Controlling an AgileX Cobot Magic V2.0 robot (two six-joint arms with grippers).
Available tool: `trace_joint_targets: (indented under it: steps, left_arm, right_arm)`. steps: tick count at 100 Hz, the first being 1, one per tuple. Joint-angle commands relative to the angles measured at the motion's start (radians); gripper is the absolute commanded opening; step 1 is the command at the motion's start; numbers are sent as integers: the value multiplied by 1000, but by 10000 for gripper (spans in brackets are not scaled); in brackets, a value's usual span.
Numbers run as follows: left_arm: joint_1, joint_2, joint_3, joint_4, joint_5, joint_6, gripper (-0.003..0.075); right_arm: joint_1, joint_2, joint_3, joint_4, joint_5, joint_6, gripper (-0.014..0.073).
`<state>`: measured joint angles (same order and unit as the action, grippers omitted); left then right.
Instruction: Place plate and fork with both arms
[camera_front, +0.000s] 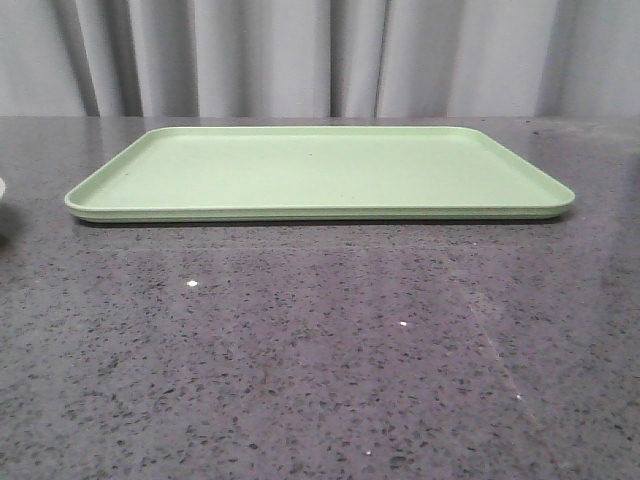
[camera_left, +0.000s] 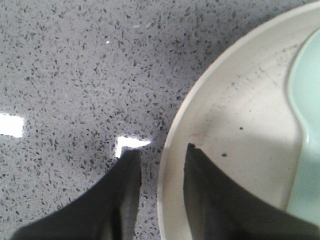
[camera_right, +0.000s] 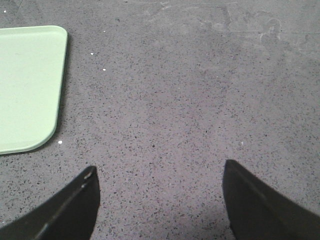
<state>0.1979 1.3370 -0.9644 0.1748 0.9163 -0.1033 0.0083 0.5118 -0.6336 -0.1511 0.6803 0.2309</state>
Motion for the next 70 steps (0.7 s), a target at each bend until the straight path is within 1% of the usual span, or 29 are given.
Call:
trace_joint_targets:
  steps: [1,29,43,70]
  left_arm:
    - [0,-20,-30,-2,-15,0,151]
    - [0,-4,-30,-4,-1,7,35]
    - [0,33,-30,-36,11,18,-16]
    - [0,33,-30,-48,7,20,-20]
  right_arm:
    - [1,12,-34,-10,-74,-3,523]
    - [1,12,-34,-10,-74,-3,523]
    - [1,12,-34,-10,-74,-3,523]
    - [1,12,-34,-10,-74,-3,523]
